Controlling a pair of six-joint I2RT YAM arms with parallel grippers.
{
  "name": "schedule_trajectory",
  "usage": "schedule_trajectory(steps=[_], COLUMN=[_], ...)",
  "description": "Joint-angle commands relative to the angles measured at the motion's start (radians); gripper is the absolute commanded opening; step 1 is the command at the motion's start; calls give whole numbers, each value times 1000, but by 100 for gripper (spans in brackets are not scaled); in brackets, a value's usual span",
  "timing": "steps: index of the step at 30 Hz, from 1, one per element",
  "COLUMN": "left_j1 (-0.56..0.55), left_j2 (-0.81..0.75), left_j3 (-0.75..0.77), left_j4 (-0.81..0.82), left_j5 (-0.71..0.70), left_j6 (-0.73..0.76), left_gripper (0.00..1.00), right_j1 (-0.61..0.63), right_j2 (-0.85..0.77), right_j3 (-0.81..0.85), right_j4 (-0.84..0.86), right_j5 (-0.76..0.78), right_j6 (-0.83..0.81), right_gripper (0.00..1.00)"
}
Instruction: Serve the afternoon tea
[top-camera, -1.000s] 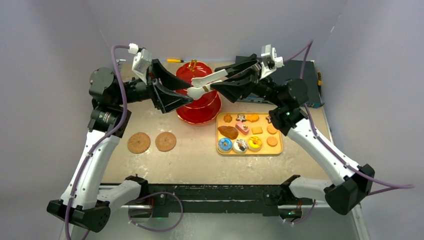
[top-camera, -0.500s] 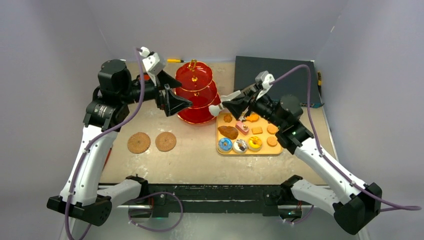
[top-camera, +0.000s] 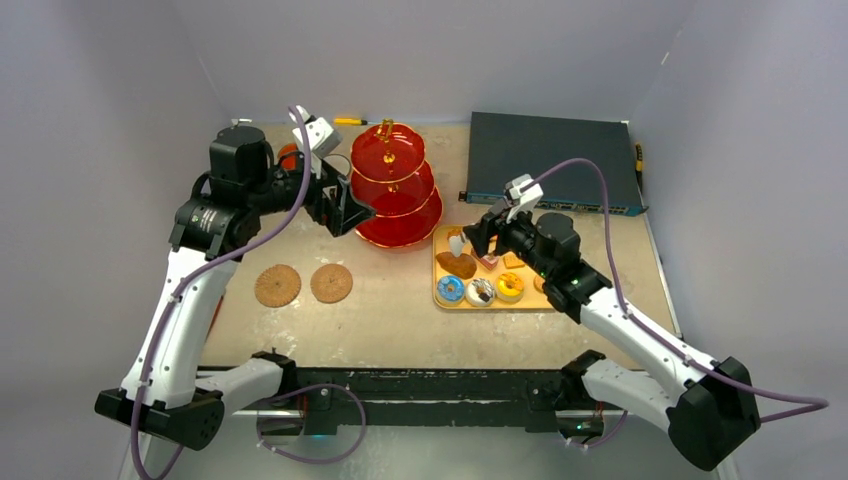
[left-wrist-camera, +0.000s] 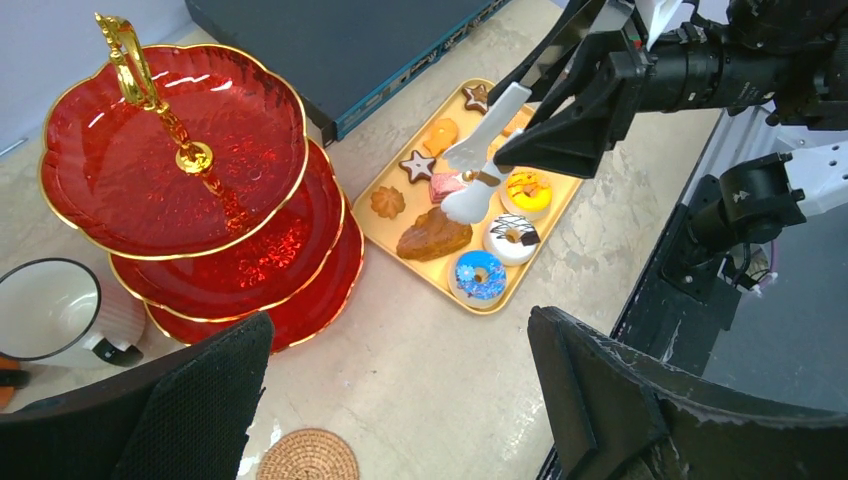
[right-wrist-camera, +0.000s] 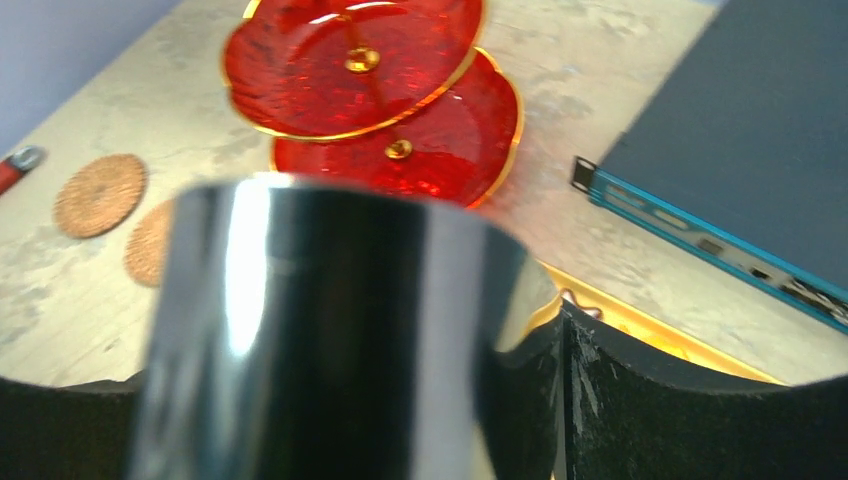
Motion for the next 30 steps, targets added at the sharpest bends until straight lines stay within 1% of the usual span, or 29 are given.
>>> schedule_trajectory(steps=[1, 4, 8, 15, 23, 27, 30], left_j1=[-3, -1, -1, -2, -2, -1, -1], left_j2=[-33, -33, -37, -35, -31, -32, -33], left_j3=[-10, -9, -5, 1, 13, 16, 16], left_j4=[4, 4, 5, 3, 5, 8, 9], left_j5=[-13, -5, 1, 5, 6, 6, 6], left_j6=[28, 25, 27, 28, 32, 31, 32], left_gripper=[99, 99, 99, 99, 99, 99, 99], right_j1=[2, 2, 3, 10, 15, 16, 16], right_j2=[-13, 0, 10, 99, 131, 159, 174], right_j3=[-13, -28, -44, -44, -59, -59, -60], right_j4=[21, 31, 57, 80, 102, 101, 112], right_j5=[188, 247, 276, 295, 308, 314, 323], right_j6=[-7, -13, -31, -49, -52, -54, -53], right_gripper=[70, 70, 69, 67, 65, 62, 58])
